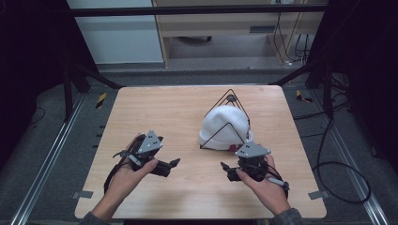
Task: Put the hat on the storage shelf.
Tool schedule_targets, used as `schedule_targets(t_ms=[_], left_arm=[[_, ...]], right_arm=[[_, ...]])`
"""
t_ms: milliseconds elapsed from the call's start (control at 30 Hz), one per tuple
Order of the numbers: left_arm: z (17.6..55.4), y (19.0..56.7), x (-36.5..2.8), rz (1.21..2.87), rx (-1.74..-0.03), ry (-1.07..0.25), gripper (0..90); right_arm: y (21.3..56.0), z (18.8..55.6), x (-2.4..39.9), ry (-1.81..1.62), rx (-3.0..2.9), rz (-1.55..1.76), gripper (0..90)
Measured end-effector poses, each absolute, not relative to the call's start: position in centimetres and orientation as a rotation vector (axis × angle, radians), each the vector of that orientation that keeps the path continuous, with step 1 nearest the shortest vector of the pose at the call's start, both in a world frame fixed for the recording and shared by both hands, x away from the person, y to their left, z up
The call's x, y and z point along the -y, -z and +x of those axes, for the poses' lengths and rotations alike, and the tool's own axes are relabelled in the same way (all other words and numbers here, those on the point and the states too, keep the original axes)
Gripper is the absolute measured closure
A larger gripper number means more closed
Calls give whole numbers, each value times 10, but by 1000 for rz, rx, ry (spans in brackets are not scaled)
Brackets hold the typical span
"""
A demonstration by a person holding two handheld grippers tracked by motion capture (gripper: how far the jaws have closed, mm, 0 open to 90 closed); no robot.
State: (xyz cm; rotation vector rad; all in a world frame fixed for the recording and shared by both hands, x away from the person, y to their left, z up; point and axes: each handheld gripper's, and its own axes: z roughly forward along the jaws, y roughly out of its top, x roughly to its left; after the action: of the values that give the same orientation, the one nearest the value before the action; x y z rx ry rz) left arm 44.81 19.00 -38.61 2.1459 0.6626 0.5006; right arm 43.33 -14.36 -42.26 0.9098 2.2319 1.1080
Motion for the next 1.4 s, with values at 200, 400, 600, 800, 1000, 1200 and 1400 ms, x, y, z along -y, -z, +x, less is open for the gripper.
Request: schedule_targets(t_ms=[200, 400, 600, 800, 1000, 1200, 1400], left_arm=[[446, 411, -221, 2137, -747, -490, 52], [445, 433, -244, 2144, -816, -482, 52], [446, 457, -257, 2139, -891, -442, 56], [442, 475, -268, 2160, -922, -424, 54], [444, 491, -283, 2184, -963, -452, 51], [448, 499, -293, 2156, -1015, -459, 52], [453, 506, -297, 2145, -1049, -466, 51]], right_arm=[[441, 436, 122, -1086, -2318, 883, 135], [451, 436, 106, -1094, -2368, 858, 124], [466, 446, 88, -1070, -2411, 923, 122], [479, 450, 75, -1078, -2452, 929, 113], [487, 454, 68, -1039, -2486, 927, 101], [491, 458, 64, -1019, -2471, 945, 95], [498, 467, 61, -999, -2430, 991, 98]])
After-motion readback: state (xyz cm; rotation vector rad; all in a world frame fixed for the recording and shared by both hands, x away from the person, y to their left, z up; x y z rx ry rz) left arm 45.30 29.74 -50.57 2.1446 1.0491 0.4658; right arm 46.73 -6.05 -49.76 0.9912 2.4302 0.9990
